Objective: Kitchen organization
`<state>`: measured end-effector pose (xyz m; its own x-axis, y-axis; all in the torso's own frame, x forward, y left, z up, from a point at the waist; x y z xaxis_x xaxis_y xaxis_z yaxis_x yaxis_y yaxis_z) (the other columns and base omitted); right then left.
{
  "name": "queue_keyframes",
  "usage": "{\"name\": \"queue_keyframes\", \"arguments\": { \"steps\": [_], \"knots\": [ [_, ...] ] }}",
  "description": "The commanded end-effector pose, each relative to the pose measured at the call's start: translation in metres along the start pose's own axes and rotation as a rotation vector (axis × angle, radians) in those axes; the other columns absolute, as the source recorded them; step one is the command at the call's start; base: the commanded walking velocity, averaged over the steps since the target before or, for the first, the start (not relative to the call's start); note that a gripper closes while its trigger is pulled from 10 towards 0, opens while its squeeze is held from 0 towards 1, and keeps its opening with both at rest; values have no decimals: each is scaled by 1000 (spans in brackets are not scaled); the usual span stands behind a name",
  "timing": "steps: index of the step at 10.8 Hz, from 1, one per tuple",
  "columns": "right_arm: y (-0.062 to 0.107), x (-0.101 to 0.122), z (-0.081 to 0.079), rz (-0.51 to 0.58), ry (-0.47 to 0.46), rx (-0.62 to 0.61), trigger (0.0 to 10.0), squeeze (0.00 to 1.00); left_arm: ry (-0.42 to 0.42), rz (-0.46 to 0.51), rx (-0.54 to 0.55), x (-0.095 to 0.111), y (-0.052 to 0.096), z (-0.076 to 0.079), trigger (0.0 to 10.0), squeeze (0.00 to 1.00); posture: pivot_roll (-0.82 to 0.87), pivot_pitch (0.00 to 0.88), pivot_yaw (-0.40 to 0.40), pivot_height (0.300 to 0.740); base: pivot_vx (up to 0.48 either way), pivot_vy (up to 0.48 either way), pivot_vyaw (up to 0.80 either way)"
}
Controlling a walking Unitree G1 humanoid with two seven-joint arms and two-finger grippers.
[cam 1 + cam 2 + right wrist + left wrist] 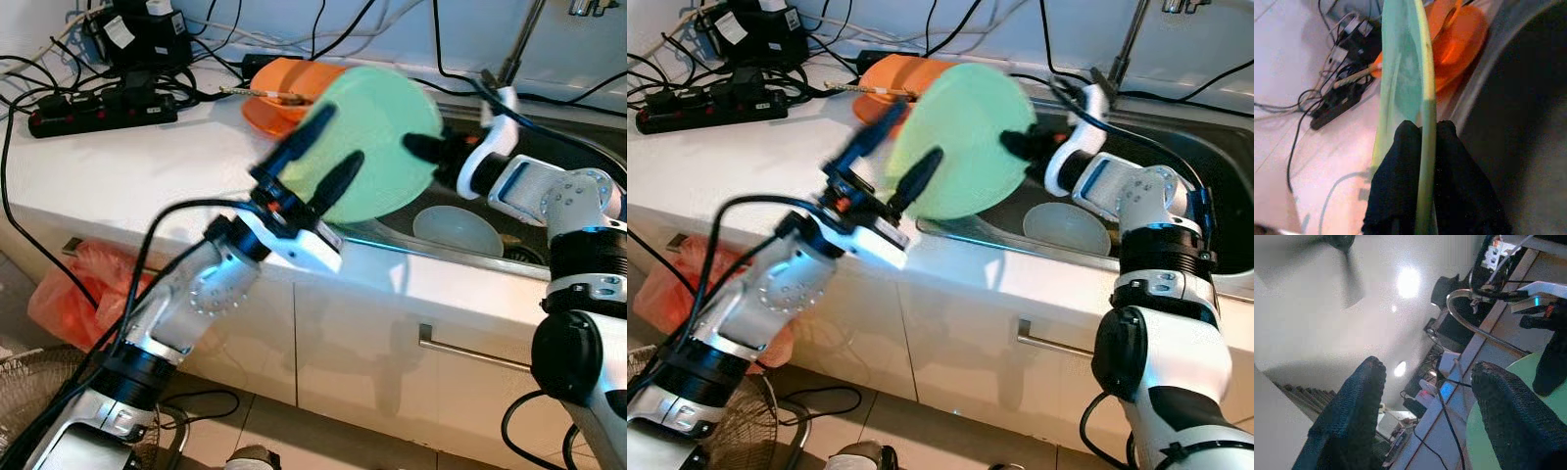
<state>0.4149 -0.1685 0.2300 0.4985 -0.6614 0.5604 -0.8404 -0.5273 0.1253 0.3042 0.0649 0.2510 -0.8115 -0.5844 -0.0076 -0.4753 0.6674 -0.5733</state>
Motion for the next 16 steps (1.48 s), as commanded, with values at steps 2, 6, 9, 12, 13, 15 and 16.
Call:
{"name": "queue_keyframes", "arguments": {
  "steps": [2, 6, 9, 12, 13, 15, 16],
  "knots": [
    [8, 25, 3, 140, 3, -25, 0, 0, 26, -16, 17, 1, 0, -6, 10000, 1000, 232, 41, 9, 740, 0, 0, 0],
    [29, 54, 26, 310, -5, -120, 0, 0, 57, -95, 40, -10, 6, -11, 10000, 1000, 233, 38, 8, 740, 0, 0, 0],
    [35, 58, 43, 366, 8, -193, 0, 0, 85, -159, 34, -17, 8, -8, 10000, 1000, 233, 35, 10, 740, 0, 0, 0],
    [36, 58, 46, 369, 27, -213, 0, 0, 112, -186, 25, -21, 9, -5, 10000, 1000, 233, 35, 10, 740, 0, 0, 0],
    [42, 53, 70, 355, 253, -404, 0, 0, 366, -330, -90, -34, 21, 21, 10000, 1000, 234, 33, 14, 740, 0, 0, 0],
    [49, 51, 85, 345, 386, -511, 0, 0, 763, -467, -193, -35, 25, 47, 10000, 1000, 239, 35, 15, 740, 0, 0, 0],
    [49, 52, 86, 344, 399, -514, 0, 0, 793, -454, -206, -32, 22, 48, 10000, 1000, 238, 35, 17, 740, 0, 0, 0]
  ]
}}
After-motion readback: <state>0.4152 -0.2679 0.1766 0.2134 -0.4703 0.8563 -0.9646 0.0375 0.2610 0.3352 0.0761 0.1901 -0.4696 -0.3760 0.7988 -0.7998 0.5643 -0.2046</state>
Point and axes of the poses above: a point about 5 cm out from each wrist's last joint towards the gripper, its own y axis pointing back from the gripper into the wrist, its own x axis along the axis of the wrist's last joint, z = x × y, the point moved 3 cm from there along -y, pointing out of the wrist towards the gripper, and after that the axes turned 15 degrees about -y, right-handed, at the moved point
